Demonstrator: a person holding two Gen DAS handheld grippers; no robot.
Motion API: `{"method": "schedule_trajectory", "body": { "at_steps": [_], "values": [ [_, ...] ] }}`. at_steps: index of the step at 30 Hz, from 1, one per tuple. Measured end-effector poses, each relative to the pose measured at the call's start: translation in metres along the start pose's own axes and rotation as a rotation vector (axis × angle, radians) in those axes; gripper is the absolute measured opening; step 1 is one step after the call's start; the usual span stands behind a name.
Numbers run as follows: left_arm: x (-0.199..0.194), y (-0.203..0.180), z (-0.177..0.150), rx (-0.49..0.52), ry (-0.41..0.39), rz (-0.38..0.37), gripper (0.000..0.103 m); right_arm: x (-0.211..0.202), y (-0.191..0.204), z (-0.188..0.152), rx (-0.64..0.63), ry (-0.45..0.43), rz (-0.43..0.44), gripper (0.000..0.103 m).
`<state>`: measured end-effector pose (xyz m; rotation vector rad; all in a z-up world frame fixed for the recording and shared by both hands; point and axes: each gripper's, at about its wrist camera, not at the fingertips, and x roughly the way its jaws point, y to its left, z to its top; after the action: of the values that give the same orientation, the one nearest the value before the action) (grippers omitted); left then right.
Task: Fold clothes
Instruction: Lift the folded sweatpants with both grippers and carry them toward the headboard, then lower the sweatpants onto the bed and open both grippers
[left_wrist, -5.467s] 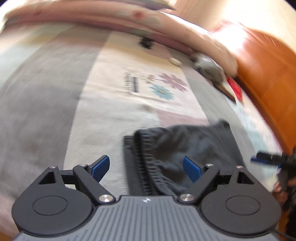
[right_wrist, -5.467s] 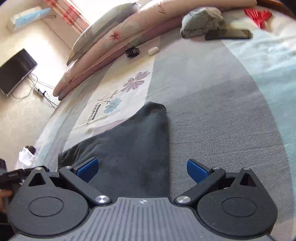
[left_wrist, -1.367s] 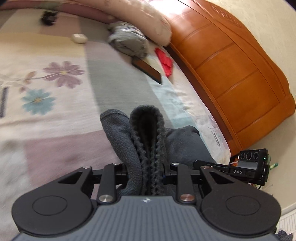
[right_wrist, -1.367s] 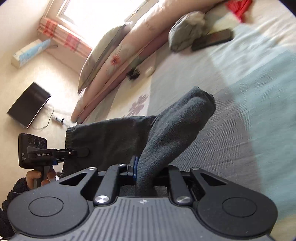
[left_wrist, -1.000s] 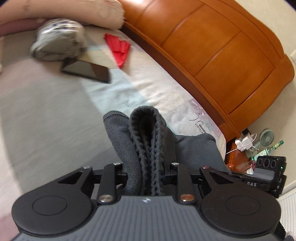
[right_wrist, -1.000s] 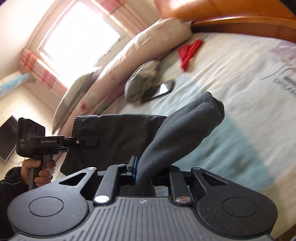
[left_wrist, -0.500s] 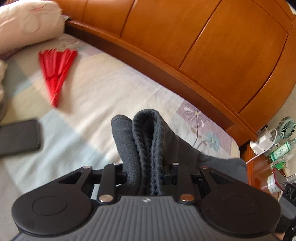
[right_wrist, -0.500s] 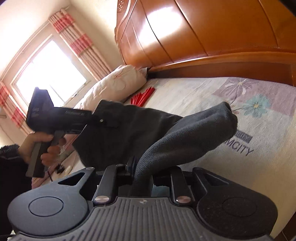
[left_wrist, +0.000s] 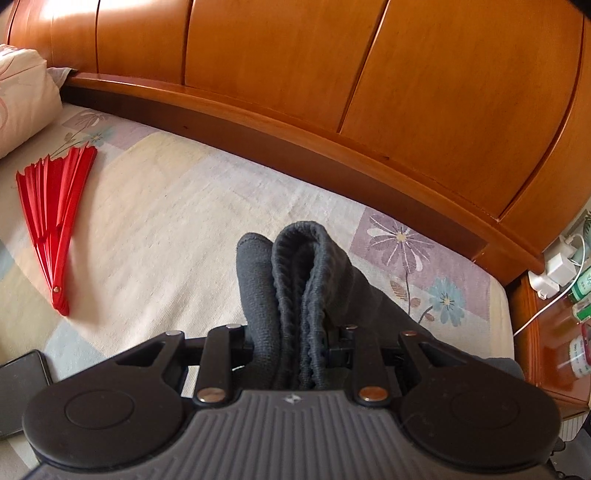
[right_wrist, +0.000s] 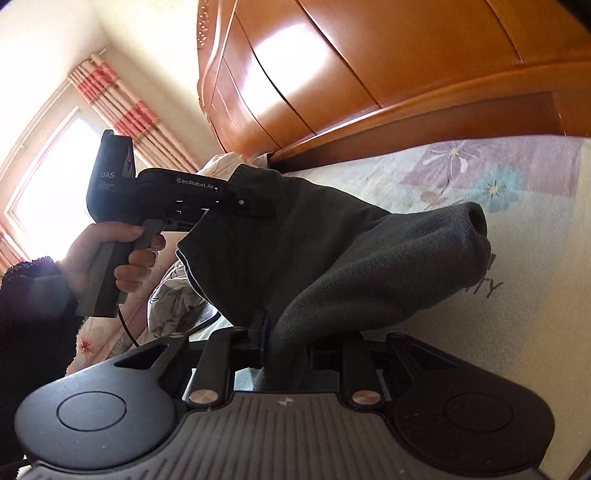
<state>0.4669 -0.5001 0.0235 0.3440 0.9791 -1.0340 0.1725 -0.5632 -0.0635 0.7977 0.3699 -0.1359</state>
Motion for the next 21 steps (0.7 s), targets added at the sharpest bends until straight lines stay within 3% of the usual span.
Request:
{"method": "schedule_trajectory", "body": {
  "at_steps": [9,11,14,18,21],
  "values": [
    [0.019,0.015,0.000,-0.042,0.007,0.000,0.029,-0.005,-0.010,-0.009,0.006,0.007,-0.028,0.024],
    [0.020,0.018,0.001,-0.061,-0.001,0.003,0.032,-0.004,-0.013,-0.011,0.012,0.012,-0.031,0.031],
    [0.017,0.023,0.003,-0.084,-0.001,-0.004,0.036,-0.005,-0.018,-0.016,0.018,0.018,-0.047,0.033],
    [0.003,0.025,0.007,-0.051,-0.028,0.051,0.045,-0.006,-0.029,-0.022,0.050,0.027,-0.058,0.043],
    [-0.010,0.030,0.010,-0.063,-0.063,0.074,0.045,-0.007,-0.033,-0.024,0.065,0.028,-0.058,0.050]
  ]
}}
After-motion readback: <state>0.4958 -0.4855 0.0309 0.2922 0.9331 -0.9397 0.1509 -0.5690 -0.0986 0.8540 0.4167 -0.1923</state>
